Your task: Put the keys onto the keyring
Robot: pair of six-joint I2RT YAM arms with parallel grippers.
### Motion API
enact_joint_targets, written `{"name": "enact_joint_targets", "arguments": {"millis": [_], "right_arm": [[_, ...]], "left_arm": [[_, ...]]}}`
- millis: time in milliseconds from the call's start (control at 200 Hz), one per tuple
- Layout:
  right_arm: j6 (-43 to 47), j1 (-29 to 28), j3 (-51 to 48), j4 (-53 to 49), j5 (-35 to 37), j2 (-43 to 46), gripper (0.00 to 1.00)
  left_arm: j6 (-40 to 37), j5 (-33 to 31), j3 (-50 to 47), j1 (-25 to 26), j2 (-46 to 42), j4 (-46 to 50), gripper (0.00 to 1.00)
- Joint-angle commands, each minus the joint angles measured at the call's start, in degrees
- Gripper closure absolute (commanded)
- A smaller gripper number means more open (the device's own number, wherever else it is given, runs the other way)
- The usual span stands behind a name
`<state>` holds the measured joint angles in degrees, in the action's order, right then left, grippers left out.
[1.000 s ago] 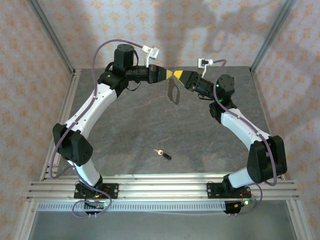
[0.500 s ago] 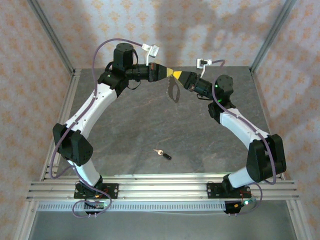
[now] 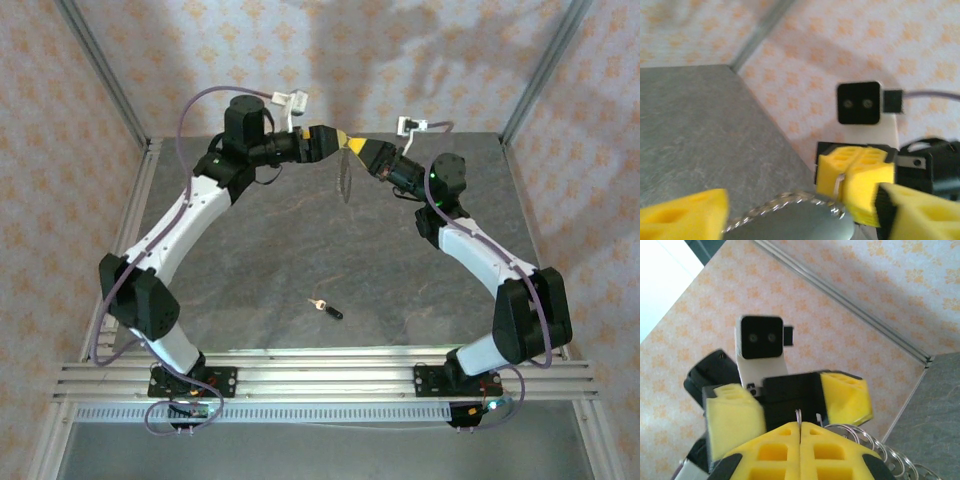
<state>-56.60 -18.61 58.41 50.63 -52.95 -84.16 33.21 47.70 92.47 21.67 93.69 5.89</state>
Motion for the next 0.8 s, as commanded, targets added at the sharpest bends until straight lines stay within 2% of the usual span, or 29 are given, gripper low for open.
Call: {"name": "enact_joint_targets", "arguments": {"millis": [0, 55, 185, 250, 325, 375, 490, 601, 796], "right_arm": [[-1.7, -0.8, -1.1, 6.2, 3.8, 0.7, 1.0], [-1.6, -1.2, -1.7, 6.0, 5.2, 1.1, 1.0], [-1.6, -1.6, -3.0, 5.9, 8.3, 2.3, 1.0], [-1.7, -1.9, -3.7, 5.9, 9.8, 2.7, 1.0], [-2.4, -2.0, -4.3, 6.6, 11.1, 2.8, 1.0], [-3.1, -2.0, -4.6, 7.3, 11.6, 2.9, 1.0], [-4.8, -2.0, -4.7, 8.2, 12.4, 2.8, 1.0], [-6.6, -2.0, -4.5, 7.4, 13.1, 3.0, 1.0], [-9.6, -2.0, -5.6, 7.9, 14.3, 3.3, 1.0]], "left_arm": [[6.0, -11.4, -3.2, 0.3, -6.0, -5.2, 0.0], [6.6, -16.0, -4.1, 0.7, -7.4, -2.8, 0.0], [7.6, -31.7, -2.9, 3.4, -9.4, 8.1, 0.0], [7.4, -36.5, -2.7, 5.1, -10.0, 10.7, 0.0], [7.7, -38.9, -2.8, 6.7, -10.2, 12.2, 0.0], [8.4, -38.5, -3.1, 6.9, -10.1, 12.7, 0.0], [9.5, -35.2, -5.6, 7.0, -9.6, 9.7, 0.09], [11.6, -30.0, -9.8, 7.1, -9.5, 2.0, 0.14], [16.2, -26.4, -16.5, 7.1, -10.3, -11.9, 0.23]]}}
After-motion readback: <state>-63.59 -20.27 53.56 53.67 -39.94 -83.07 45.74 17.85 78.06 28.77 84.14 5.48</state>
